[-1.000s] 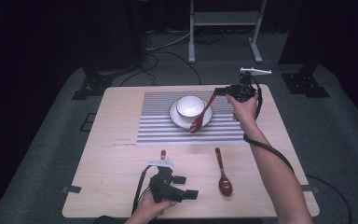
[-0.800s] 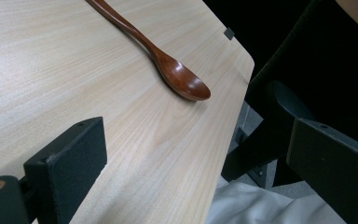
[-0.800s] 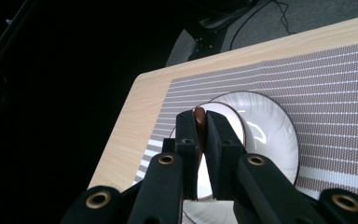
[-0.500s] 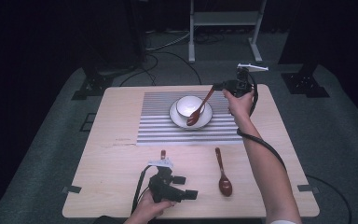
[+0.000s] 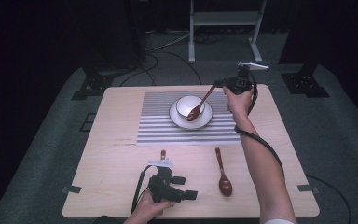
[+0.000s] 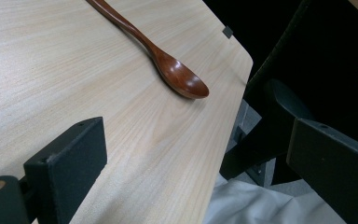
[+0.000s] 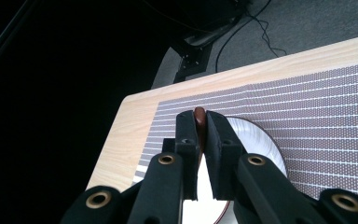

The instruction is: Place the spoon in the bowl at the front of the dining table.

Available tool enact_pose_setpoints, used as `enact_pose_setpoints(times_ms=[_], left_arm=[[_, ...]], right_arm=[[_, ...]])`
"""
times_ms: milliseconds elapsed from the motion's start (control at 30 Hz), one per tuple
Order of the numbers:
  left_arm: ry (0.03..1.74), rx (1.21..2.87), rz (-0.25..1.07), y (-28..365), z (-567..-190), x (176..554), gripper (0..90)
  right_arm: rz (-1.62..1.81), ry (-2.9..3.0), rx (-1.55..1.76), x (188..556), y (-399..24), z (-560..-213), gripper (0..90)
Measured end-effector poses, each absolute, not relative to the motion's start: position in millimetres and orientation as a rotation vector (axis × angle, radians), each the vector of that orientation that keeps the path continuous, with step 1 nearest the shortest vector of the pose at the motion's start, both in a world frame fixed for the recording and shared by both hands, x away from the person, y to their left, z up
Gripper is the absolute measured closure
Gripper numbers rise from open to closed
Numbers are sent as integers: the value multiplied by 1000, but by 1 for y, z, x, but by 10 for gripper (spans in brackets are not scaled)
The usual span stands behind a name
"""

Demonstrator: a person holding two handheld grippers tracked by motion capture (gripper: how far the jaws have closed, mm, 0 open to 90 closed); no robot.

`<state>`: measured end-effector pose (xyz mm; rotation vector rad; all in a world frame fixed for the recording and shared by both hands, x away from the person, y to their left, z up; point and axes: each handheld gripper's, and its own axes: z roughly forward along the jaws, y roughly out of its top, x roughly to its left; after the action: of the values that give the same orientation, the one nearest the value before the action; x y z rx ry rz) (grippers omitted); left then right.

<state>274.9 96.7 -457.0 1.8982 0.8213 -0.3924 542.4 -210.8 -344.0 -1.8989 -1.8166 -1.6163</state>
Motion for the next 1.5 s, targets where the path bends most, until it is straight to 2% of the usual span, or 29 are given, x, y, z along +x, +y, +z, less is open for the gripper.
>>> enact_pose_setpoints(times_ms=[667,1500], left_arm=[[817,1905,-397,95,-458,274,36],[819,1900,-392,95,-458,274,36]], right_arm=[[-1676,-1766,-1986,545,-215,-344,834],[-1592,-1830,-2001,550,-206,-368,832]])
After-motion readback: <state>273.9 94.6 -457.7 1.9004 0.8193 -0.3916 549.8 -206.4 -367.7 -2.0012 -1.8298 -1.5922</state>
